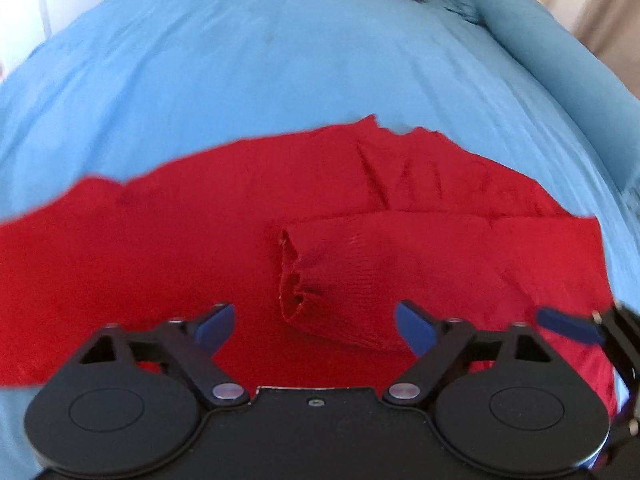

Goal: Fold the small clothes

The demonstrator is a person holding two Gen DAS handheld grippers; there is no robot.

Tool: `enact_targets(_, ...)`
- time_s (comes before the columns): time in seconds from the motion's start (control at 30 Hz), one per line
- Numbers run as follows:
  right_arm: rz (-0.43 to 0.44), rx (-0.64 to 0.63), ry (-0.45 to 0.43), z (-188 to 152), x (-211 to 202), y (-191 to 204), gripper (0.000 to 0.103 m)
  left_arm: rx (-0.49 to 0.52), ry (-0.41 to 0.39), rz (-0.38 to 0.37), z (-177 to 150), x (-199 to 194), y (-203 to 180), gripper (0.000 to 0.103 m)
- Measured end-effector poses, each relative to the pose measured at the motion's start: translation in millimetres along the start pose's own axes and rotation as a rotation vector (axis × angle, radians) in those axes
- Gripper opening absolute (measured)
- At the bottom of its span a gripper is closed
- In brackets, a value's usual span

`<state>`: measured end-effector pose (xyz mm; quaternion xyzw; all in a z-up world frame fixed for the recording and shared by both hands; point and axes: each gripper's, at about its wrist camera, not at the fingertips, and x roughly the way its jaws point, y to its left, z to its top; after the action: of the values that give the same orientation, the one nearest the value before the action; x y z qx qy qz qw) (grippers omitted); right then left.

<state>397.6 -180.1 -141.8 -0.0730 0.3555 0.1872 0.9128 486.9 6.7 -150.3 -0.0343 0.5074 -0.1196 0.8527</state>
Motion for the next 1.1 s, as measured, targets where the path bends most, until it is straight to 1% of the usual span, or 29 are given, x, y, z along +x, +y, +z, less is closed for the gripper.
enact_targets(0.03, -0.006, 0.008, 0.002, -5.6, -2.3, -4.0, 0.095, -0.024, -0.001, -0.003, -1.8, 3.2, 1.9, 0.077)
enact_targets(0.1, -0.014, 0.028, 0.004, -13.8, -4.5, -8.3, 0.095, -0.056, -0.008, 0.001, -5.0, 10.0, 3.2, 0.072)
enact_targets(0.17, -0.022, 0.053, 0.001, -21.5, -6.4, -11.9, 0.095, -0.061, -0.024, 0.009, -4.2, 12.7, 2.3, 0.067)
enact_targets(0.23, -0.03, 0.078, -0.001, -26.4, -5.1, -14.5, 0.095, -0.049, -0.029, 0.019, -3.9, 14.8, -1.4, 0.051)
enact_targets(0.27, -0.032, 0.086, -0.003, -27.9, -5.2, -15.0, 0.095, -0.036, -0.024, 0.032, -3.1, 16.5, -4.7, 0.045)
enact_targets(0.33, -0.04, 0.096, -0.006, -29.4, -5.1, -15.3, 0.095, -0.019, -0.019, 0.061, -0.9, 17.2, -8.9, 0.006)
enact_targets(0.37, -0.043, 0.099, -0.008, -30.0, -6.2, -15.4, 0.095, -0.016, -0.023, 0.075, -0.4, 15.0, -10.2, 0.003)
enact_targets(0.43, -0.044, 0.101, -0.011, -28.3, -5.9, -15.4, 0.095, -0.025, -0.045, 0.067, 3.1, 8.4, -10.6, 0.003)
enact_targets(0.57, -0.049, 0.086, -0.017, -22.6, -11.9, -15.1, 0.095, 0.03, -0.157, 0.1, 14.0, -22.5, -15.7, 0.003)
enact_targets(0.63, -0.052, 0.085, -0.025, -19.0, -16.1, -16.9, 0.095, 0.049, -0.201, 0.133, 20.5, -37.4, -14.6, 0.003)
enact_targets(0.73, -0.062, 0.097, -0.036, -16.7, -22.0, -18.0, 0.095, 0.071, -0.264, 0.202, 24.9, -56.7, -2.8, 0.003)
enact_targets(0.8, -0.066, 0.109, -0.04, -16.5, -25.7, -18.8, 0.095, 0.067, -0.267, 0.234, 25.7, -58.0, 9.6, 0.003)
enact_targets(0.87, -0.07, 0.122, -0.041, -16.9, -27.2, -19.5, 0.095, 0.047, -0.249, 0.249, 21.7, -55.0, 24.4, 0.003)
enact_targets(1.03, -0.088, 0.15, -0.029, -20.7, -23.3, -21.9, 0.095, 0.045, -0.225, 0.299, 7.5, -32.8, 40.4, 0.004)
enact_targets(1.07, -0.098, 0.159, -0.027, -21.6, -22.0, -23.7, 0.095, 0.04, -0.217, 0.306, 4.7, -30.3, 43.1, 0.007)
enact_targets(1.1, -0.112, 0.171, -0.026, -22.2, -20.9, -26.6, 0.095, 0.031, -0.208, 0.318, 3.4, -28.2, 44.1, 0.014)
